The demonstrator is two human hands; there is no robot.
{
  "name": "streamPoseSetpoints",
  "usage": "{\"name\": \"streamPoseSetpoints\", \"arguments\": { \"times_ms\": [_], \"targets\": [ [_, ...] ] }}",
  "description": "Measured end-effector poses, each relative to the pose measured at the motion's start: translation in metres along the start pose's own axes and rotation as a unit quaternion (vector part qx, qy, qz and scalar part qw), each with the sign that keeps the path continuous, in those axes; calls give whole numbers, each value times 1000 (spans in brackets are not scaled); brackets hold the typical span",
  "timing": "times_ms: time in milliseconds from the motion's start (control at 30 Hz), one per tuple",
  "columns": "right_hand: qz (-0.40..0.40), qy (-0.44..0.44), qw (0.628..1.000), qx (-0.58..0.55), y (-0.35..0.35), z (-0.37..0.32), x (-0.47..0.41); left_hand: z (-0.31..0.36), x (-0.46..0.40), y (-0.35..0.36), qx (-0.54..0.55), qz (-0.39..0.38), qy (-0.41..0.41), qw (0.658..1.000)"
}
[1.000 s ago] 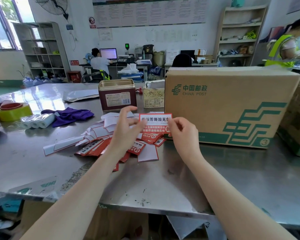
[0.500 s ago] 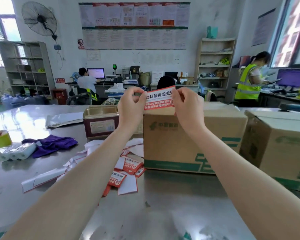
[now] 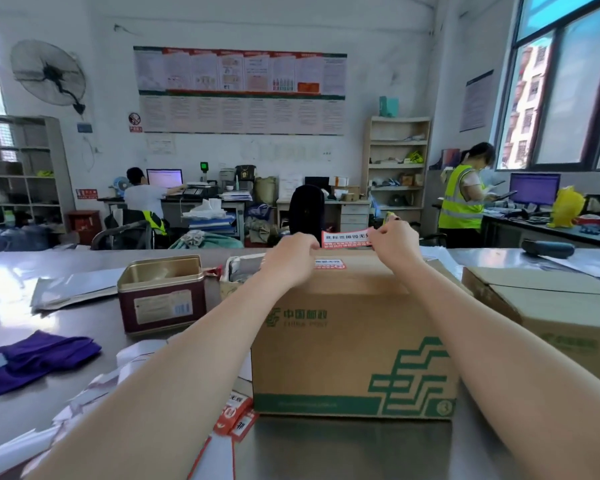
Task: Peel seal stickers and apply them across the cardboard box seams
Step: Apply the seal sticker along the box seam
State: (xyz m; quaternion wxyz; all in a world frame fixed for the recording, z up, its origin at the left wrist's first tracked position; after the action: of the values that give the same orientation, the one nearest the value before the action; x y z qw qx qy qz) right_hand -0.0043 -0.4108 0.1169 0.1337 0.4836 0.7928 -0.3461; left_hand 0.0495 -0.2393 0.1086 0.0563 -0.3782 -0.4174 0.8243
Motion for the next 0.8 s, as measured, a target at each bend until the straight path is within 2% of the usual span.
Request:
{"name": "streamPoseSetpoints", "arguments": {
  "times_ms": [100, 267, 800],
  "targets": [
    [-21, 16, 999, 29, 0, 15, -8, 10, -1, 15, -24, -58, 28, 998],
    [-30, 9, 998, 55, -8, 23, -14, 17, -6, 22, -22, -84, 49, 995],
    [-53, 24, 997, 60, -5, 33, -16, 16, -5, 28, -12, -85, 47, 995]
  ]
}}
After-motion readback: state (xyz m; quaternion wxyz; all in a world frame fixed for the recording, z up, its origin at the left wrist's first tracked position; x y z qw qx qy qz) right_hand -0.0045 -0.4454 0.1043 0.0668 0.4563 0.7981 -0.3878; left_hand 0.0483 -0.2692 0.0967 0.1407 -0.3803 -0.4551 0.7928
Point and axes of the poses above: each hand's wrist, its own x-axis away from the middle knuckle, its own y-axis out of the palm, z = x × y, the point moved 4 cm from there along -x, towards the middle knuckle, and after that the axes turned 12 degrees about z, right-handed, at the moved point
